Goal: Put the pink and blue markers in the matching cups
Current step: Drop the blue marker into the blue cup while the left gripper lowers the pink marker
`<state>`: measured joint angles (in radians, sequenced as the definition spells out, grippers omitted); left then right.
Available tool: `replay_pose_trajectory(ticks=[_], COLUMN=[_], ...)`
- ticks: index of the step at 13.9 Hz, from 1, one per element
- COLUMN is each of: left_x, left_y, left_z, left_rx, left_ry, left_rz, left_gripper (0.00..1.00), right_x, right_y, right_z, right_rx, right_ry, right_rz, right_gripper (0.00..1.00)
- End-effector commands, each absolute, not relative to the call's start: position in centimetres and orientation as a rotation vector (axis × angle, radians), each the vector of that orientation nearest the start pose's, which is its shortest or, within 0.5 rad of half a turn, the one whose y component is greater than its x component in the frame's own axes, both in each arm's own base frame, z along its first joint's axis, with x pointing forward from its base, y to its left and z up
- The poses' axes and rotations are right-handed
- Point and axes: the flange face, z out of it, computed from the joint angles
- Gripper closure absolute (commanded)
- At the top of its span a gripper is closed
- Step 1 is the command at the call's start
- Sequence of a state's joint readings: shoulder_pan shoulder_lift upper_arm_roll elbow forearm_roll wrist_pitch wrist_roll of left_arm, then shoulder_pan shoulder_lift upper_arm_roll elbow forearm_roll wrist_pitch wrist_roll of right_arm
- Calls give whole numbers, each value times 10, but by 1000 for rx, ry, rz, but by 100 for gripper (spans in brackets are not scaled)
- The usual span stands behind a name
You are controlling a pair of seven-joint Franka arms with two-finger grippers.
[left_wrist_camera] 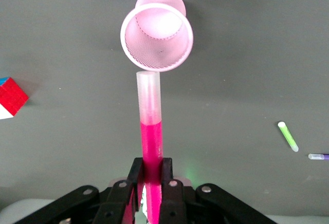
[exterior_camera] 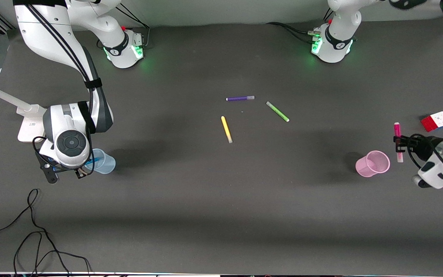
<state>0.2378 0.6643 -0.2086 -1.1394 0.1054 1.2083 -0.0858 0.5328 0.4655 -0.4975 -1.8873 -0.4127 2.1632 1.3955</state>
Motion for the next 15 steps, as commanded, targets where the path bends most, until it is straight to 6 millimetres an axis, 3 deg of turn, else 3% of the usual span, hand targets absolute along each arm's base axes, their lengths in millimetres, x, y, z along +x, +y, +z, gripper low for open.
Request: replay_pose_trajectory(ticks=[1, 3, 7, 10, 13, 15], left_x=[670, 672, 673, 675, 677, 680], left_y=[79, 79, 79, 78, 77, 74], left_z=[374, 353, 315, 296, 279, 272], left_rx=[-2994, -2989, -2969, -2969, -2967, -2969], left_ry=[-209, -211, -217, -220, -241, -251], left_rz=[960, 994, 1068, 1084, 1076, 1059], left_gripper=[100, 100, 100, 100, 100, 100], right_x=[624, 624, 605, 571, 537, 523], right_y=[27, 23, 10, -16, -61, -83], right_z=[303, 331, 423, 487, 531, 547], right_rx=[2247, 2269, 2514, 2772, 3040, 3171], right_ry=[-1348, -1365, -1259, -993, -636, -423], right_rz=[374, 377, 151, 19, -126, -164], right_gripper=[1, 0, 0, 0, 0, 0])
